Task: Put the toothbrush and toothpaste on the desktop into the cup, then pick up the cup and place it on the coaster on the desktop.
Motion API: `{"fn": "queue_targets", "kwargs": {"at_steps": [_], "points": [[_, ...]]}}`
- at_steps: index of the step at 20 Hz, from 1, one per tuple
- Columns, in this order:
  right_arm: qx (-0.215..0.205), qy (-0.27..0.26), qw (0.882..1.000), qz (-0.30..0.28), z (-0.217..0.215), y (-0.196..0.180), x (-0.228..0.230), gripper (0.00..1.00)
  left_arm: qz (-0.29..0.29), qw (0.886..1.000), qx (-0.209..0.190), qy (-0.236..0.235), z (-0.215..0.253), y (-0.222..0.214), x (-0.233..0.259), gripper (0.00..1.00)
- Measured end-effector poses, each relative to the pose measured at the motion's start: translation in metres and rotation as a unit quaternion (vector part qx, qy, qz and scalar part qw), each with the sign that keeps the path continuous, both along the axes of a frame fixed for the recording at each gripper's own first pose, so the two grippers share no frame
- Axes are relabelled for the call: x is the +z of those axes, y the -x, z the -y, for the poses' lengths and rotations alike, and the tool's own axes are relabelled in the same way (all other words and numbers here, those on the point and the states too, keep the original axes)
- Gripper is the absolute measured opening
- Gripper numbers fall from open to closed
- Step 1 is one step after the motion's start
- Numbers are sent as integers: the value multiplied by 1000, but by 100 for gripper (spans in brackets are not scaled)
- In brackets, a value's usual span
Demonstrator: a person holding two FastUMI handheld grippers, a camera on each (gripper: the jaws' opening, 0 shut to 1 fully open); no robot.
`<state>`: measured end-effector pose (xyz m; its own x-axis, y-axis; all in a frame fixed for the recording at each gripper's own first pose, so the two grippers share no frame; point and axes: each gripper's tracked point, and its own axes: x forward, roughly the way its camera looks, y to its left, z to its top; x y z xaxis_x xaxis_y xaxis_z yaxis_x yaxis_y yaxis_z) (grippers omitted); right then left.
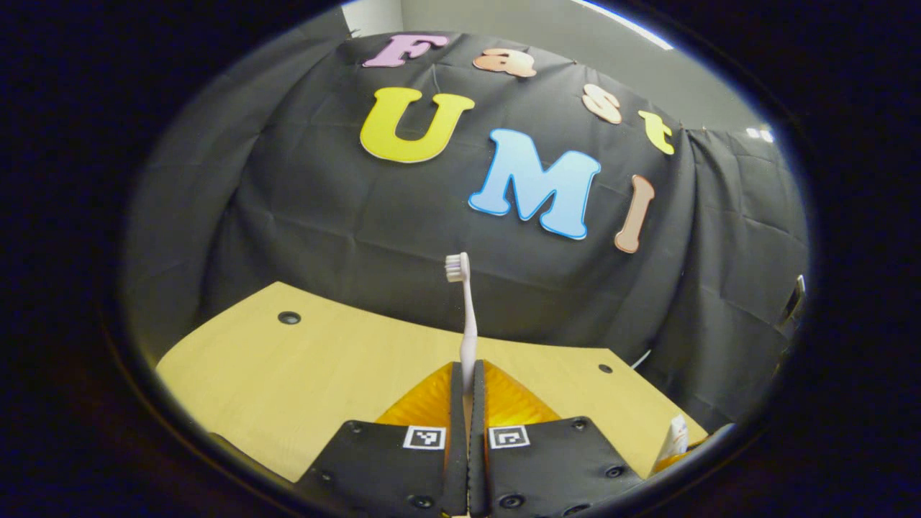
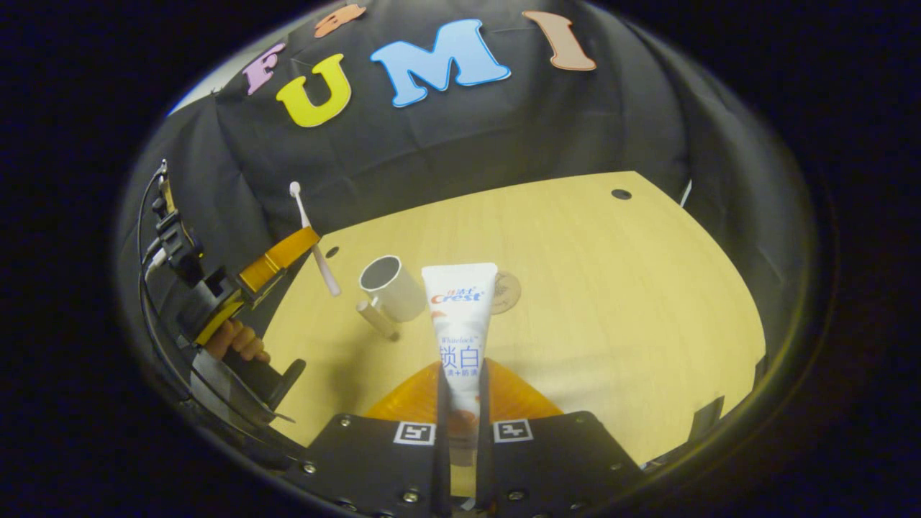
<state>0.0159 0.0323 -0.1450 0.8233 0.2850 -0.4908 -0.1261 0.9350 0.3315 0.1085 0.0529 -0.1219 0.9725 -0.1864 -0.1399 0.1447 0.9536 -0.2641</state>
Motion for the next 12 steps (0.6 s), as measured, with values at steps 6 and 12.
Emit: {"fn": "queue_targets", "kwargs": {"at_steps": [6, 12], "points": [[-8, -10, 1000, 7, -12, -20, 14, 15, 3, 1000, 0, 2, 5, -59, -33, 8], [17, -7, 1000, 24, -36, -55, 26, 14, -34, 999, -15, -36, 11, -79, -87, 9]]}}
